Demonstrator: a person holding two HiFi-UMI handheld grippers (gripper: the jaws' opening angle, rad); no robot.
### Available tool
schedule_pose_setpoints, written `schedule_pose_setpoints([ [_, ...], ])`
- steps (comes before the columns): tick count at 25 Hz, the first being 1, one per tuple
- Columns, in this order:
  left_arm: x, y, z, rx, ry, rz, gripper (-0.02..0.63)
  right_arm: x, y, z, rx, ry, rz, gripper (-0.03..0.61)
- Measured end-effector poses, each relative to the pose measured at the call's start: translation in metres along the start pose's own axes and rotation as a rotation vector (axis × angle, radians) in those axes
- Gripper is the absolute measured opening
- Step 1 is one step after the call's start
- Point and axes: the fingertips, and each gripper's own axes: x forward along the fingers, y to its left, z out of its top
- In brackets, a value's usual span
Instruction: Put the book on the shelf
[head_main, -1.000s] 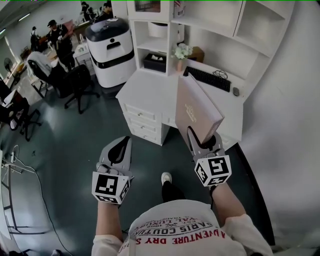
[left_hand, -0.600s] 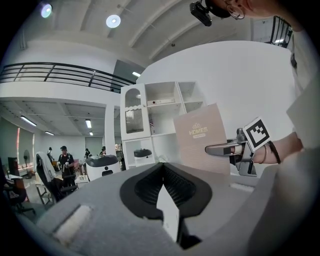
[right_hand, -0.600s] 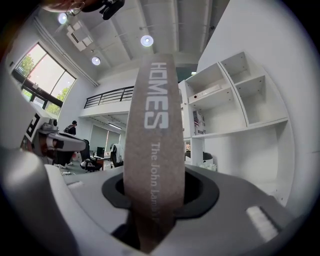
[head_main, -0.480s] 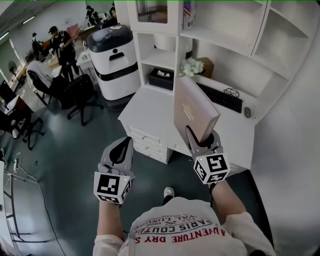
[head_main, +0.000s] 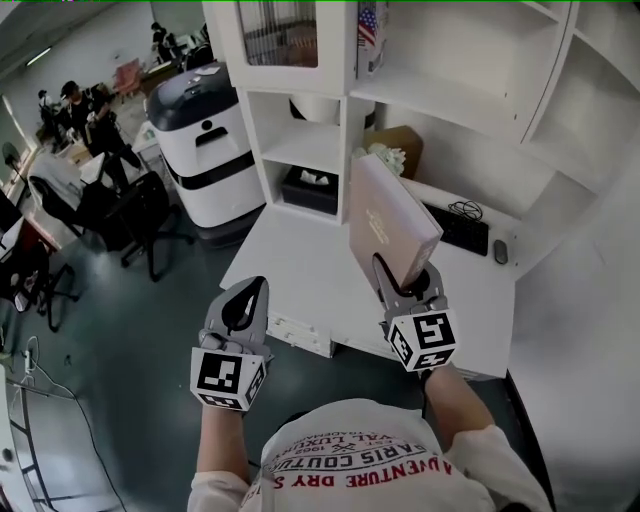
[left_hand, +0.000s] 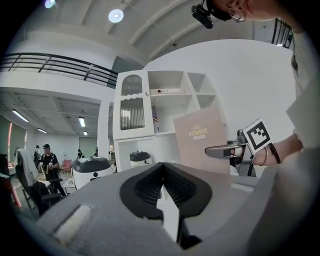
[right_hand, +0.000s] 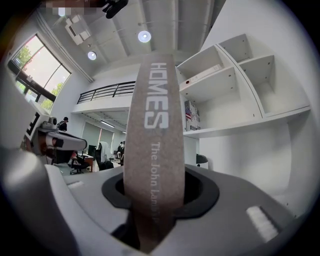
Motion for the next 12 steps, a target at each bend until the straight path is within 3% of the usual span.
schedule_pose_setpoints([
  [7, 0.072, 0.013, 0.007, 0.003, -0.034, -0.114, 0.006, 0.034, -0.033, 0.010, -0.022, -0.008, -0.094, 0.173],
  [12, 0.119, 0.021, 0.014, 0.013, -0.060, -0.235, 0.006, 0.048, -0.057, 0.016, -0.023, -0.008, -0.232, 0.173],
])
